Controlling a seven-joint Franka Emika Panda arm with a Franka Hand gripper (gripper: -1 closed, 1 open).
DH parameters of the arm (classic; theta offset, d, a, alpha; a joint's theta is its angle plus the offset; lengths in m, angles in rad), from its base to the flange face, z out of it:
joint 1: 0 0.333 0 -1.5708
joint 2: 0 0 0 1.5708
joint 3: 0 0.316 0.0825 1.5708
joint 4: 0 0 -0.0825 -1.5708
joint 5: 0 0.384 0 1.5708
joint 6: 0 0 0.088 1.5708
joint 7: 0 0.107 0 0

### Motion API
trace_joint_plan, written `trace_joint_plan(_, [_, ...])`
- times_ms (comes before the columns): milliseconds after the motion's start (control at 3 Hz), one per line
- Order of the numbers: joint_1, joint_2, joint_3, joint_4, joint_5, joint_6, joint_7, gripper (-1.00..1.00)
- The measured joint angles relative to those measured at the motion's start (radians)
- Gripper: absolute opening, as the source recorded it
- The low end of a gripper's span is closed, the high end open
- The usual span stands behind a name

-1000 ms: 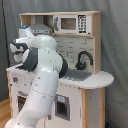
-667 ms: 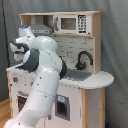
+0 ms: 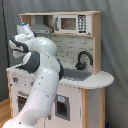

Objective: Play with the kitchen

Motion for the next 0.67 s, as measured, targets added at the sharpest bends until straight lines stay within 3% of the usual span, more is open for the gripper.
trace_joint_plan(667, [0.104, 0.031, 0.0, 0.129, -0.038, -0.138, -0.01, -1.0])
